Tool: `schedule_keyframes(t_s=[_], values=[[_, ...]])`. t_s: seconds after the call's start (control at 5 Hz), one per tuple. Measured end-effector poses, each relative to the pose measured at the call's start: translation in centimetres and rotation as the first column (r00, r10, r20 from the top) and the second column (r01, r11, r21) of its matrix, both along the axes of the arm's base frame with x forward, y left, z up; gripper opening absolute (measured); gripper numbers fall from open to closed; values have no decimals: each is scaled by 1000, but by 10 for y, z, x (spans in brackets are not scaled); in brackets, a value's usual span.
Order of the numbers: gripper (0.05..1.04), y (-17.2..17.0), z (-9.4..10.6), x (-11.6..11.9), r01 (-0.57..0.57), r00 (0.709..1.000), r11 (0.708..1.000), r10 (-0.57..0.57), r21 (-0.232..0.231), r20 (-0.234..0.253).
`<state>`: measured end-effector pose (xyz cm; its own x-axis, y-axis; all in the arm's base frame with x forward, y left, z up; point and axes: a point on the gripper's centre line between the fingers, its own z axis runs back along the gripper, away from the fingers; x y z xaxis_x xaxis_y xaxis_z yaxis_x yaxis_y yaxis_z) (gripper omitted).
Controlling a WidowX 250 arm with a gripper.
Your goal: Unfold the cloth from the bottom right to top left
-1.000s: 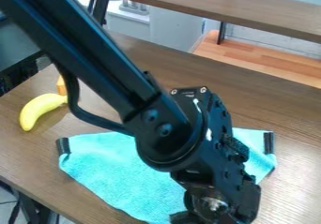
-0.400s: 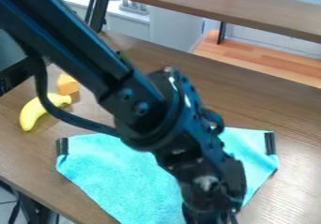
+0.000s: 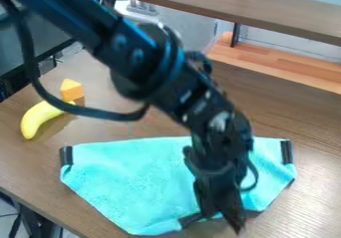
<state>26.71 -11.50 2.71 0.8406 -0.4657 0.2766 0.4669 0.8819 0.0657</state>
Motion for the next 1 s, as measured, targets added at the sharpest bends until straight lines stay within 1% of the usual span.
schedule_keyframes(t_s=[0.4, 0.6, 0.8, 1.0], values=[[50, 31, 20, 28, -89, 996, 995, 88, -35, -31], [50, 49, 24, 35, -130, 991, 990, 128, -54, -40], [50, 68, 27, 51, -191, 981, 979, 189, -68, -34], [50, 78, 24, 64, -235, 971, 969, 232, -69, -49]])
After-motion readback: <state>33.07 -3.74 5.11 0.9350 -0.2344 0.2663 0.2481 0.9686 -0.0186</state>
